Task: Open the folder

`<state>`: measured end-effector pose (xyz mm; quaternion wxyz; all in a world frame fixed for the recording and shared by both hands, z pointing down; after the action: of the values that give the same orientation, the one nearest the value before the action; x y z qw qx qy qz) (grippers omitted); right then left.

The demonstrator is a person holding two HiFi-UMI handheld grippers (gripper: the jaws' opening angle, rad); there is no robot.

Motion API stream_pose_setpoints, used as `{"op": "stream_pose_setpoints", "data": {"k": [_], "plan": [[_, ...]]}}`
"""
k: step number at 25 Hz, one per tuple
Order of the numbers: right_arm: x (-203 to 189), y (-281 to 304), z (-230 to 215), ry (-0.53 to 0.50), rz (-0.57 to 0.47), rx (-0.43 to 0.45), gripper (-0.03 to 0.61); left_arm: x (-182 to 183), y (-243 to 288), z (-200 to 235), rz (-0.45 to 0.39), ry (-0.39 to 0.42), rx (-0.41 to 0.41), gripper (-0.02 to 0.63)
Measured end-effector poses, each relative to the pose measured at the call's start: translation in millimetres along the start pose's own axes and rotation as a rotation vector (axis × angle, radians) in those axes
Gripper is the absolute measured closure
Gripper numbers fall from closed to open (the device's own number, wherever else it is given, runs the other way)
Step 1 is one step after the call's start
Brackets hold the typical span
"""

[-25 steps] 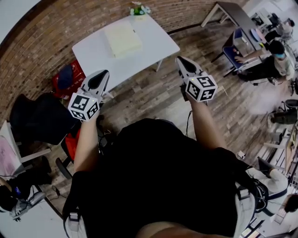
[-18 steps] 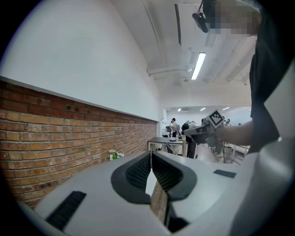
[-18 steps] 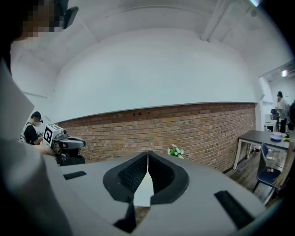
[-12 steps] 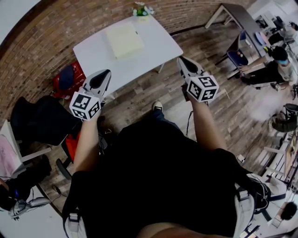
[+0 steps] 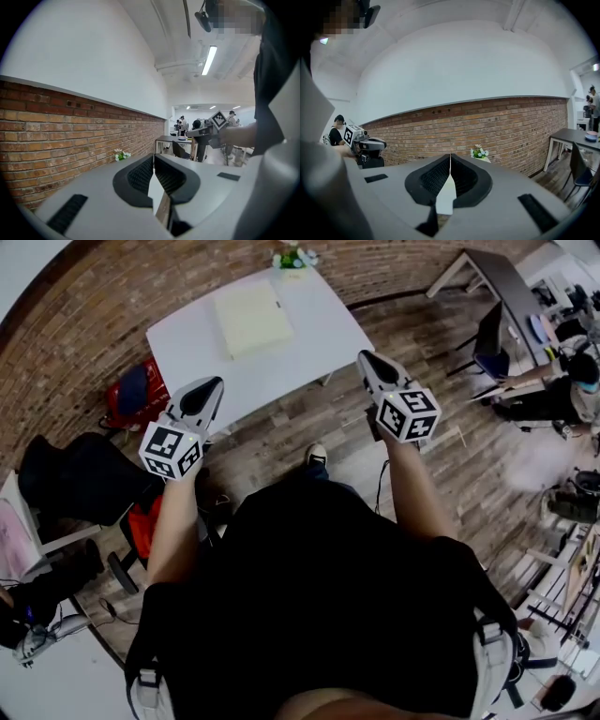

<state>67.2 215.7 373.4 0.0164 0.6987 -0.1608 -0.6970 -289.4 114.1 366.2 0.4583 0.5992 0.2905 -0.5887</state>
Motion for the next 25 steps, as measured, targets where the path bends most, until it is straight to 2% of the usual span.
{"op": "stream_pose_setpoints", "data": {"k": [25], "plan": [[-2.7,82.8,-119.2,0.000,0.038,0.123,0.546,10.9,107.9,19.1,0.037,-0.033,0.130,0.595]]}}
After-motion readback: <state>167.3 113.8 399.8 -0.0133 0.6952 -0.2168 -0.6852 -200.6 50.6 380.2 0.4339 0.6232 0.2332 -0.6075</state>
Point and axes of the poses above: the fingertips, and each gripper's own axes: y forward along the fingers, z to its left, x out of its top, the point moved 8 cm from there along -y, backward along the fingers, and after that the axes turned 7 degrees about -y, right-handed, at the moved point
